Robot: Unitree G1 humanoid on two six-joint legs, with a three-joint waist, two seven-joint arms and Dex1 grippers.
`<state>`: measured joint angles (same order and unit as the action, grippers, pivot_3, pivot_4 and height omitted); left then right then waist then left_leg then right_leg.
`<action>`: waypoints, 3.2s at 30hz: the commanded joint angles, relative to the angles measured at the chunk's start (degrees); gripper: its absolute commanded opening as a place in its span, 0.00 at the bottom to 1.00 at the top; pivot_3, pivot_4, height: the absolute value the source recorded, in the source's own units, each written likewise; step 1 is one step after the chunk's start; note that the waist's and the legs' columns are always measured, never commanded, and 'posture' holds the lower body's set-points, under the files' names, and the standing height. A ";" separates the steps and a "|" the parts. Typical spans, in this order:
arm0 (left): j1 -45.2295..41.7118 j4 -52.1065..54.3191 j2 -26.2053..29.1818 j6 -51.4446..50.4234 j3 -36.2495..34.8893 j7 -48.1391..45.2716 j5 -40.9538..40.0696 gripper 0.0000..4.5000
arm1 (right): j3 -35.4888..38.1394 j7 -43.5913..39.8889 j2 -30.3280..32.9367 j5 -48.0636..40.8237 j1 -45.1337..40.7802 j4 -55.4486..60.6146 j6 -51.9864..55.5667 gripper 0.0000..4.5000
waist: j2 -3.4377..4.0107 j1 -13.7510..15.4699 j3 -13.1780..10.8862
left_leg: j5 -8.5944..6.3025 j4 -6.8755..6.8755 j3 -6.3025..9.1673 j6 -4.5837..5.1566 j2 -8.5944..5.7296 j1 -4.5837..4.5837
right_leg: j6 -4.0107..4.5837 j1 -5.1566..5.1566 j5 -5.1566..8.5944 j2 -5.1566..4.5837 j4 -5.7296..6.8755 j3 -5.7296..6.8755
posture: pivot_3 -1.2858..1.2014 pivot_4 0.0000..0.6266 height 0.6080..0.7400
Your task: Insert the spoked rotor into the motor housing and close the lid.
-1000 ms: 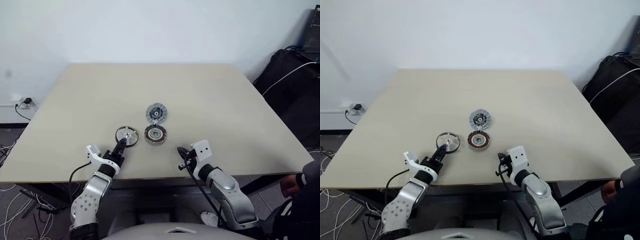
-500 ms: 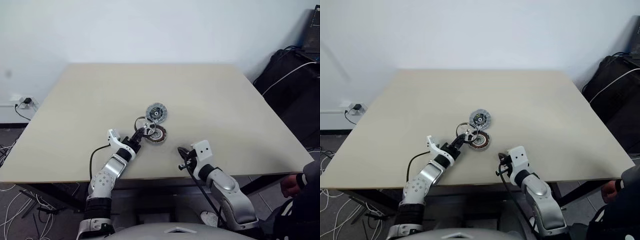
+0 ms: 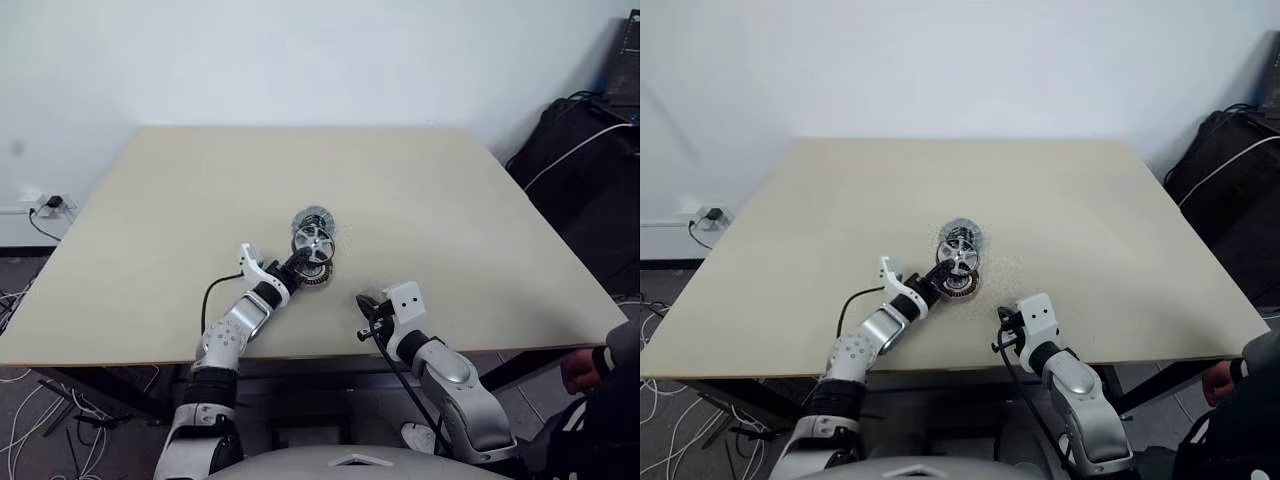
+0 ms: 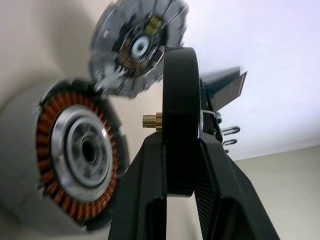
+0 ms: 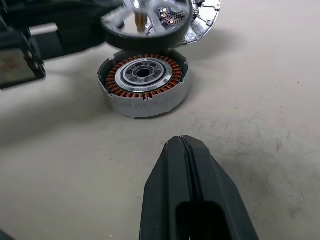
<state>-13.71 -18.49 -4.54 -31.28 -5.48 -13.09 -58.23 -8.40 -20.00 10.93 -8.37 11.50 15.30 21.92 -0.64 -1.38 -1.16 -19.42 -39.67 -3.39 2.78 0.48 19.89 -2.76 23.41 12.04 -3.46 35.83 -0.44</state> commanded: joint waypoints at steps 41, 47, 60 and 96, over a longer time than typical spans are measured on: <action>1.77 3.40 -7.77 2.22 0.96 3.75 4.49 0.89 | 0.75 0.27 -0.71 -0.89 -1.36 1.81 -0.70 0.00 | 0.00 0.09 0.10 | -0.04 -0.07 0.03 0.12 0.00 -0.02 | -0.03 -0.05 -0.04 0.00 0.02 -0.02 | 0.52 0.00 1.00; 2.77 5.45 -7.85 2.99 1.49 5.10 5.92 0.89 | 0.50 0.07 -0.75 -0.88 -1.42 1.74 -0.71 0.00 | -0.01 -0.01 0.09 | -0.04 -0.07 0.02 0.12 0.00 -0.01 | -0.03 -0.04 -0.04 0.00 0.02 -0.02 | 0.52 0.00 1.00; 7.41 13.45 -5.39 5.73 3.39 3.54 8.25 0.89 | 0.52 -0.24 -0.93 -0.93 -1.69 1.33 -0.56 0.00 | -0.01 0.29 0.09 | -0.05 -0.07 0.02 0.13 0.00 0.00 | -0.03 -0.03 -0.04 -0.02 0.01 -0.02 | 0.52 0.00 1.00; 28.24 17.61 10.47 43.12 14.75 5.67 59.19 0.01 | -3.96 -2.01 -2.66 2.99 -12.23 -10.71 -4.79 0.00 | 0.32 0.43 0.00 | -0.13 -0.06 -0.08 0.26 0.37 -0.01 | -0.03 0.06 -0.04 -0.12 0.06 0.00 | 0.52 0.00 1.00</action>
<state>14.96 -3.48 6.35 10.54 9.45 -7.54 0.97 -11.71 -21.82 8.65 -6.08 1.81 4.62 19.03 -0.31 -0.95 -1.16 -19.55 -39.73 -3.50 3.03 0.86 19.87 -2.79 23.49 12.00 -3.57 35.90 -0.44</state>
